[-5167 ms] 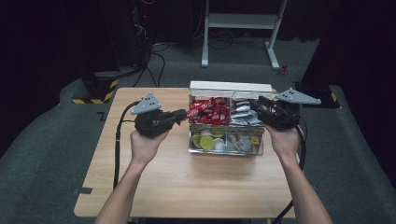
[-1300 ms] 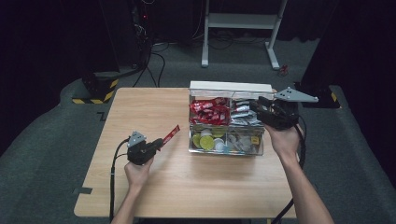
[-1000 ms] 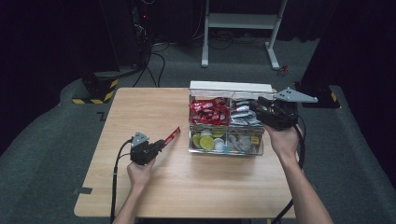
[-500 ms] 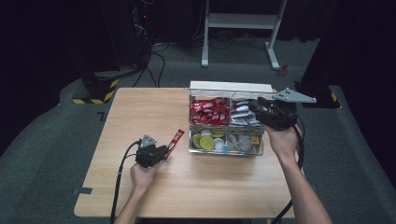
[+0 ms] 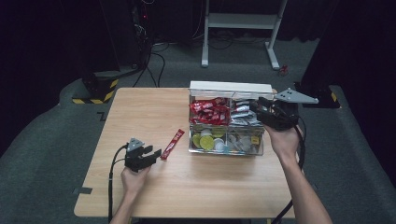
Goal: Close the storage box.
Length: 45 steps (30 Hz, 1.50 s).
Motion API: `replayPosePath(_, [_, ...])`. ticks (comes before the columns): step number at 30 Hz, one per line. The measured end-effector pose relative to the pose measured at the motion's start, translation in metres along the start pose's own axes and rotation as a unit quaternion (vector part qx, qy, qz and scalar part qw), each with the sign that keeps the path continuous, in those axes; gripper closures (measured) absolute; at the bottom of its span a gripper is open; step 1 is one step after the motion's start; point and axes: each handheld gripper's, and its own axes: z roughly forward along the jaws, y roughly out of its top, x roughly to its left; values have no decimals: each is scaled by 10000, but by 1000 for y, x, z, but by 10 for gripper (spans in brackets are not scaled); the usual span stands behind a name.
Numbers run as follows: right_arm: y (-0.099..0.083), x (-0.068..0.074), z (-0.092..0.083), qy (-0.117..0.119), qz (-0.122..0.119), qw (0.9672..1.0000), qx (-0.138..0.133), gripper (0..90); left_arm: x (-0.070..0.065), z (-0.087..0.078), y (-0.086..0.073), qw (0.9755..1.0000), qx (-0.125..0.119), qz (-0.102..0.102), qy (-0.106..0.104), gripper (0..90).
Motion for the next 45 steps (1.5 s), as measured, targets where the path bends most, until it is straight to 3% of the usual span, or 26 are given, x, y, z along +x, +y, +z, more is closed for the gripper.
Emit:
replayPosePath(7, [-2,-4,-5,-37,49,10000,-41,559,14,-7,-14,9993,98,-129,346,473])
replayPosePath(14, [-5,-5,-7,-41,51,10000,-53,558,14,-5,-19,9979,224,14,600,440])
replayPosePath(20, [-9,-5,-10,-19,35,10000,24,563,10,-5,-20,9972,320,58,673,410])
replayPosePath(27, [-14,-5,-12,36,76,10000,21,563,3,-4,-21,9957,404,283,781,382])
replayPosePath(33, [-22,-7,-14,95,112,9999,19,562,4,-4,-21,9964,376,196,727,376])
replayPosePath(38, [-31,-11,-14,120,212,9997,17,568,1,-2,-20,9946,449,416,842,361])
replayPosePath(45, [-34,-9,-15,109,162,9998,67,561,1,-2,-21,9951,440,370,810,358])
